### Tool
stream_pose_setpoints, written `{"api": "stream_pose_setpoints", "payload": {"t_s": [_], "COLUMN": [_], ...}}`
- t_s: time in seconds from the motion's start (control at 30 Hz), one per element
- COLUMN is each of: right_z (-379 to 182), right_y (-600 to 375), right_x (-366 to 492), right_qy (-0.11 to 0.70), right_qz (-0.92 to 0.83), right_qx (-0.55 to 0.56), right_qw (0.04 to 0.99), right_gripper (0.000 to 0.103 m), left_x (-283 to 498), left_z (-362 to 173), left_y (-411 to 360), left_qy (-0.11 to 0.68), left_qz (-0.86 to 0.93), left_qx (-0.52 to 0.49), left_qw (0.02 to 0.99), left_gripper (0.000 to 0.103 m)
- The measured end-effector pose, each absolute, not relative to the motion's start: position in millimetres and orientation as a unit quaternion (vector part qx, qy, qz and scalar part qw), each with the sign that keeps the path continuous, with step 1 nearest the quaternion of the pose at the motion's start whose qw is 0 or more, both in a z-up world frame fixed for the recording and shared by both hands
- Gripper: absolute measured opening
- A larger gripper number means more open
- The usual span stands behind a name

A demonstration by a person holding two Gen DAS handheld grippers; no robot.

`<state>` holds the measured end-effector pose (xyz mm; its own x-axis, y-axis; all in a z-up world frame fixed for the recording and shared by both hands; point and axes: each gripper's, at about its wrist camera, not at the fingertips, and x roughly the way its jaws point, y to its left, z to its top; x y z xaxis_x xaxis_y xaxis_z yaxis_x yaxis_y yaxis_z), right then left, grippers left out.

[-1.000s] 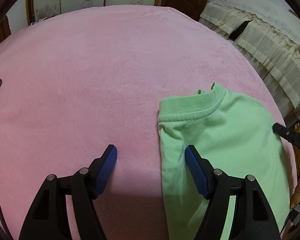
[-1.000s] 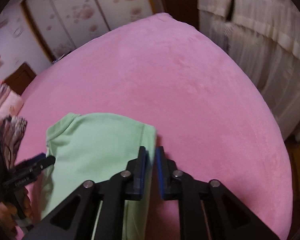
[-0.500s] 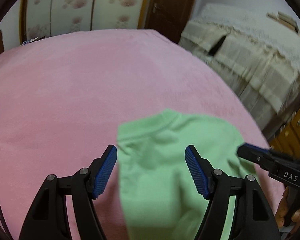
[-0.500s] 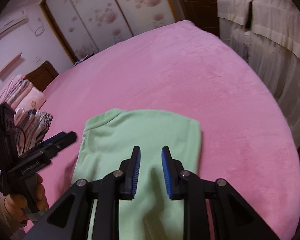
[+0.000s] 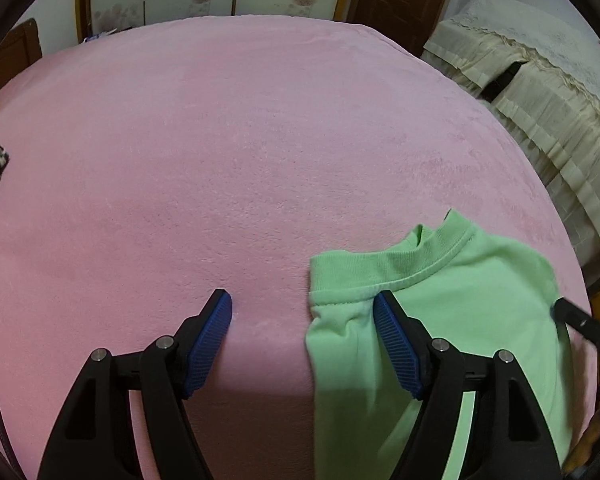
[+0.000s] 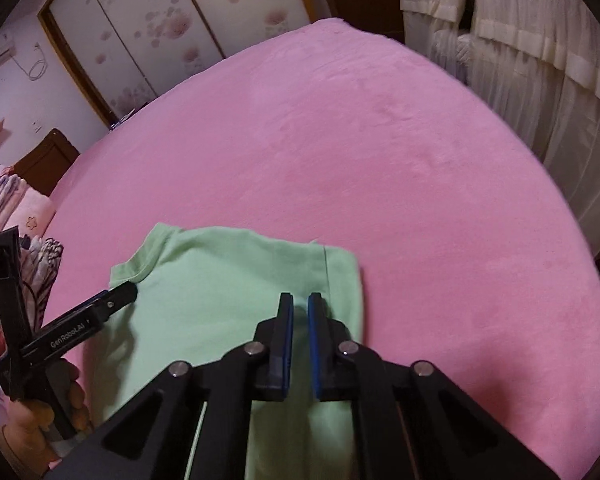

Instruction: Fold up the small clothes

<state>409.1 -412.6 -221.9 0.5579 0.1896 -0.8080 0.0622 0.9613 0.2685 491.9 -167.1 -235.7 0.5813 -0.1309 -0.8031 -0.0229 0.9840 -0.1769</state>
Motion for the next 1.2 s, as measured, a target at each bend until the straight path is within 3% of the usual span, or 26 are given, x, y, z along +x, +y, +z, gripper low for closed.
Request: {"api": "stream_pose_setpoints", "payload": {"t_s": [0.2,0.37,0.5,0.63,0.73,1.13,1.2], "right_z": [-203.3,-184.9,-165.7,-147.9,-136.4,-132.2,-135.7], "right_y": [-444.6,-454.1,-452.0,-446.0,-441.7,-422.0,-418.2], "right_x": [383.1,346.8,311.3,289.2,275.8,244.1,240.0], "right_qy": [0.467,0.456,0.441,0.43,0.425,0.441,0.449], "right_qz": [0.053,0.067,0.087,0.099,0.113,0.131,0.131], "right_qx": [0.187,0.213,0.223,0.222,0.219,0.177,0.162], "right_qw": [0.863,0.862,0.865,0.87,0.871,0.87,0.869], "right_gripper": [0.013,0.031,0.036,0.049,0.054,0.059,0.063], "left_x": [471.1,433.6,401.0,373.9,354.3,317.4,313.7], "left_z": [-216.9,-191.4,-171.6,-150.1,-137.4,-141.9,-150.1], "left_y": [-148.3,-134.1,-140.0,-143.5,-147.1,-152.2,-151.2], "left_qy": [0.45,0.444,0.437,0.424,0.407,0.459,0.479], "left_qz": [-0.053,-0.083,-0.097,-0.101,-0.103,-0.128,-0.135], "left_qx": [-0.094,-0.088,-0.083,-0.083,-0.07,-0.077,-0.081], "left_qw": [0.887,0.888,0.89,0.896,0.905,0.876,0.863], "left_gripper": [0.073,0.077,0.084,0.096,0.097,0.098,0.101]}}
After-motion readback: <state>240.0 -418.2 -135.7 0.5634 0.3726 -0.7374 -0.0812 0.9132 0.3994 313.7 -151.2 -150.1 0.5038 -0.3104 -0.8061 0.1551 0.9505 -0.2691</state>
